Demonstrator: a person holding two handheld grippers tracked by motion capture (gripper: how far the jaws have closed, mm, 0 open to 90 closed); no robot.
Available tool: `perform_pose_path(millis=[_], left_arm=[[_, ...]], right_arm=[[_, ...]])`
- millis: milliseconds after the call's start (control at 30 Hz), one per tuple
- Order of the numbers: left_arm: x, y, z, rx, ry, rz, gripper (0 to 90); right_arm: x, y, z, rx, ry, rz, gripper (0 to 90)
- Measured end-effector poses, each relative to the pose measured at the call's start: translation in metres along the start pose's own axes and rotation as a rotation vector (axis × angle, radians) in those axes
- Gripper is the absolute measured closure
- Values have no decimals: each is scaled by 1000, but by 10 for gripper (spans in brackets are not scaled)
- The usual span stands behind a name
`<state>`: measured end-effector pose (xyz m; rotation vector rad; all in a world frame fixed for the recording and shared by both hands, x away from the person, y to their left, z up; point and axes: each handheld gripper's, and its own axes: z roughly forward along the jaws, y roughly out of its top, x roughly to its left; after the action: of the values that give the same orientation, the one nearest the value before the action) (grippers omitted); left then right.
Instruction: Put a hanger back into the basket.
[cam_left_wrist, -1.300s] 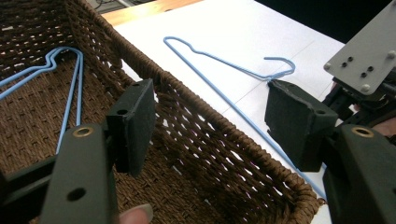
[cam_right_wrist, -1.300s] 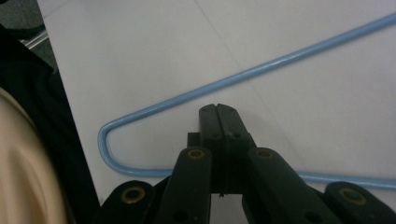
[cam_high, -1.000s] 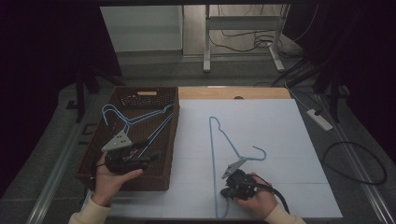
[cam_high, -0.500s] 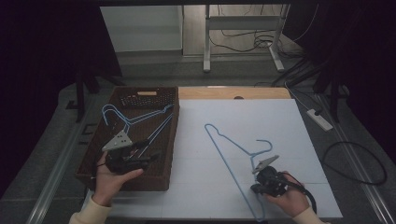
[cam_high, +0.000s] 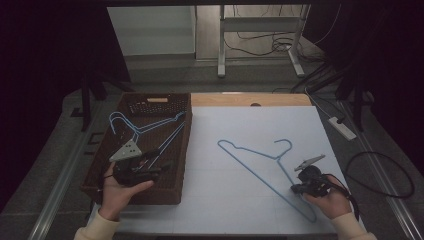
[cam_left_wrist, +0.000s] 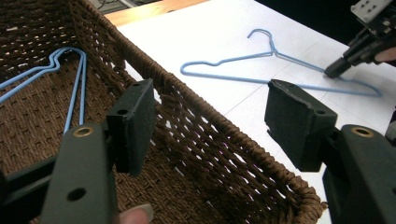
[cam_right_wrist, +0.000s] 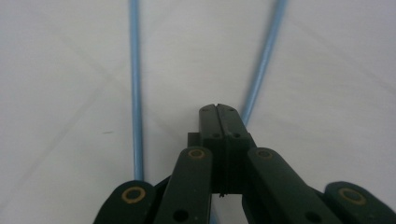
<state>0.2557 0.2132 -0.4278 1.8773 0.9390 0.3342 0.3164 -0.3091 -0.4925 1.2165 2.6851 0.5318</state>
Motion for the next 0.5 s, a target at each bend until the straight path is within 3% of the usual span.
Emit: perform_pose_path(millis=[200, 400, 500], left_arm=[[0, 0, 0, 0, 0, 2, 350], [0, 0, 0, 0, 0, 0, 350], [0, 0, 0, 1, -1, 3, 350]], right_arm=[[-18, 5, 2, -18, -36, 38, 900], [-16, 6, 3, -26, -57, 37, 900], [-11, 11, 3, -66, -41, 37, 900]])
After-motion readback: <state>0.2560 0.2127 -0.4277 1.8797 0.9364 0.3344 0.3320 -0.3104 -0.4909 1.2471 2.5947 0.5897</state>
